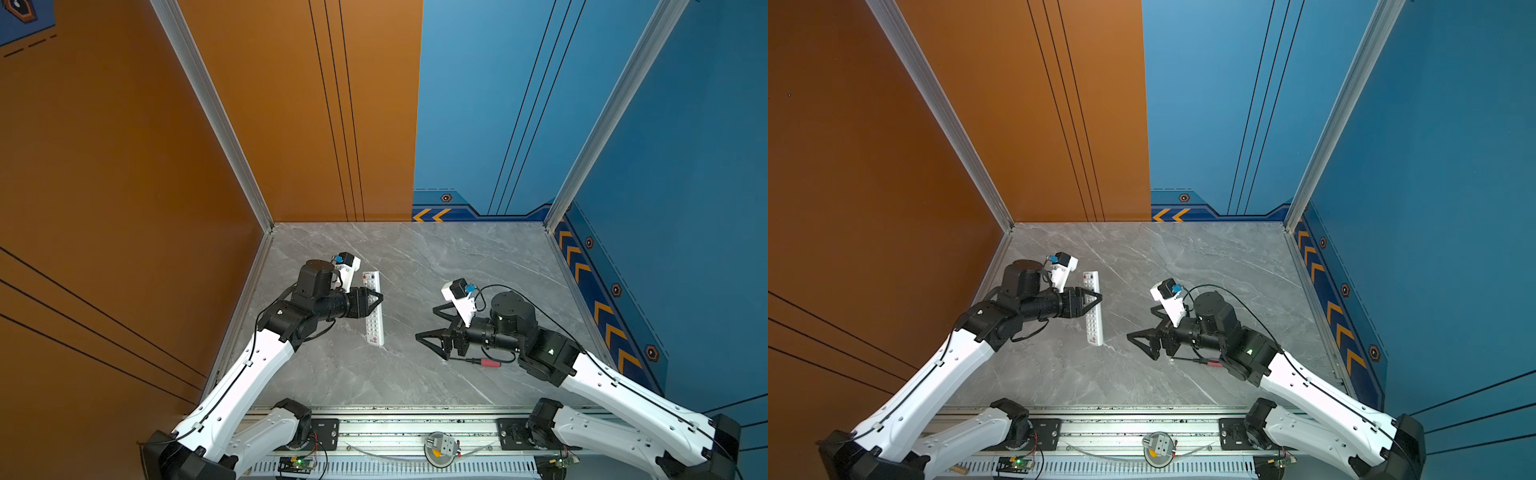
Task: Load the batteries into the remote control
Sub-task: 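Lower the remote onto the table with the left gripper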
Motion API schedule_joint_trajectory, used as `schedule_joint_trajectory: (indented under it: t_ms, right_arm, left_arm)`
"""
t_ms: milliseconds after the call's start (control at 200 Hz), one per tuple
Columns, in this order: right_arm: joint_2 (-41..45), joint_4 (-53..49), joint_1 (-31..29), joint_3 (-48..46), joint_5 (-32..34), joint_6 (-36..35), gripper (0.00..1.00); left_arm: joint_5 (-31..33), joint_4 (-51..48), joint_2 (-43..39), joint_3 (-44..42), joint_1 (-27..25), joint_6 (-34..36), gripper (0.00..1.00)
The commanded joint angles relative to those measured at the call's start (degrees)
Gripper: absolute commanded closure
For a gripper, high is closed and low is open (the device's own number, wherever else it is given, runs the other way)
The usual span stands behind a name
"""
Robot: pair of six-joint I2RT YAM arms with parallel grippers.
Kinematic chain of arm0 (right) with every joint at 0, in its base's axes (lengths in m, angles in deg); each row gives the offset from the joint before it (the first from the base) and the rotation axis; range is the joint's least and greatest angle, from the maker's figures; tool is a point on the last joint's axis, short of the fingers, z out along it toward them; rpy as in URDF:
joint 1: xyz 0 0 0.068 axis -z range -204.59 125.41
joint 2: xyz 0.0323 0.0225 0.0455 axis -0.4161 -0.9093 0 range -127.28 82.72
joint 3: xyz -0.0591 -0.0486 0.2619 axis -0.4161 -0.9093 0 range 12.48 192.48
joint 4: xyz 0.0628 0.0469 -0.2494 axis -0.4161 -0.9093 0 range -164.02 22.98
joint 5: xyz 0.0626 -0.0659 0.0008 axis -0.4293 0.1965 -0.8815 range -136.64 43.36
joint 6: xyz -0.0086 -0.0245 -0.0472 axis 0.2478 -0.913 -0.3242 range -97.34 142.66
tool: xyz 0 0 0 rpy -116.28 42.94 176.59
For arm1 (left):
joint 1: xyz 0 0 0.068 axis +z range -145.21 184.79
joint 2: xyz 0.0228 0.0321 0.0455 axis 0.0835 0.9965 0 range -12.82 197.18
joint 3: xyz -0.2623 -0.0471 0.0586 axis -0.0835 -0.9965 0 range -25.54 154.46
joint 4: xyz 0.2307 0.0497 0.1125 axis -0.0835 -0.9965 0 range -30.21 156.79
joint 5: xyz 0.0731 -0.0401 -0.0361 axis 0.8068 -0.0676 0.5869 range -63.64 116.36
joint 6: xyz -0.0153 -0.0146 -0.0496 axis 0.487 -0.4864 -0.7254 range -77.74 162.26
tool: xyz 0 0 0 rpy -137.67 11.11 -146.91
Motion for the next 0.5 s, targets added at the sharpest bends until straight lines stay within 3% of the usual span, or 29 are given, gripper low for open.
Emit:
schedule_joint_trajectory:
  t_ms: [0,195,496]
  right_arm:
    - [1.1,-2.2,-0.2,0.6,2.9,-1.5,0.00]
    - [0.5,-3.7,-0.3,0.3,6.1,-1.8,0.00]
    - [-0.1,-4.7,-1.4,-0.1,8.0,-3.1,0.00]
  left_arm:
    - [4.0,-4.6,2.7,4.7,0.6,1.8,0.92]
    - [10.8,-13.0,9.8,10.4,1.1,3.3,0.92]
    - [16.7,-16.0,16.6,13.2,1.5,5.2,0.90]
